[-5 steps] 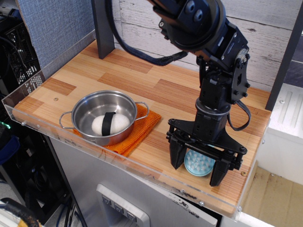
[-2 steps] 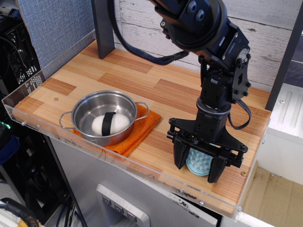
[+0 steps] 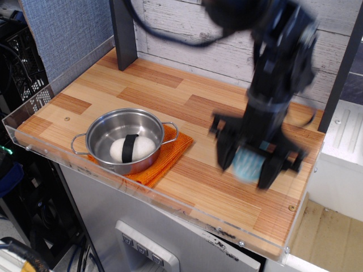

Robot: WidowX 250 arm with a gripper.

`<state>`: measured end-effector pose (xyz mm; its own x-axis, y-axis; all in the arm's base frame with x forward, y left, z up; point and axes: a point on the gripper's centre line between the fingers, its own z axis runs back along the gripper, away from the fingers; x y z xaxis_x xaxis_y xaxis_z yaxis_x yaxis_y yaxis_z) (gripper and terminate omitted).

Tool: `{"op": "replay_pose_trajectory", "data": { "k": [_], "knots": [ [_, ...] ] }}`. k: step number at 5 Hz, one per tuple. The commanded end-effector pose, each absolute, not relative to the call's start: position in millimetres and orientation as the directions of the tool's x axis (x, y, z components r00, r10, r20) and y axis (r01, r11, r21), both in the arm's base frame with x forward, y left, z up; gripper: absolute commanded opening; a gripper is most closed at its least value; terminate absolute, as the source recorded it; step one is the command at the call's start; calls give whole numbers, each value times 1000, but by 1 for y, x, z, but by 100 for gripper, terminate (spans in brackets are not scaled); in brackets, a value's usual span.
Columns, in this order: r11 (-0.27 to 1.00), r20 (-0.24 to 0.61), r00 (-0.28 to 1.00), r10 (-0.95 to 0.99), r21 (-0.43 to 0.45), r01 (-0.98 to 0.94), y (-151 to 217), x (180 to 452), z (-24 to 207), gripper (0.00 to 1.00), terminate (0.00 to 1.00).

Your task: Move the spoon to the left side of the pot in the table.

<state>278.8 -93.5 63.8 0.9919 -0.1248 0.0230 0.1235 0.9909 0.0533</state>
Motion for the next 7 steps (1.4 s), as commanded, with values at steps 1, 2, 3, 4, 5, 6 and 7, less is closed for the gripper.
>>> {"op": "replay_pose_trajectory", "data": {
  "k": [1,2,3,4,5,6,7],
  "knots": [
    [980,155,970,-189,92,177,-52,297,137,0,0],
    [989,95,986,-135,75,128,-2,292,136,0,0],
    [997,59,997,-49,56,46,48,279,131,0,0],
    [997,35,998,48,52,-50,97,266,123,0,0],
    [990,10,991,134,51,-134,145,255,113,0,0],
    [983,-7,983,182,28,-182,190,250,104,0,0],
    [992,-25,991,128,7,-128,221,255,92,0,0]
  ]
}}
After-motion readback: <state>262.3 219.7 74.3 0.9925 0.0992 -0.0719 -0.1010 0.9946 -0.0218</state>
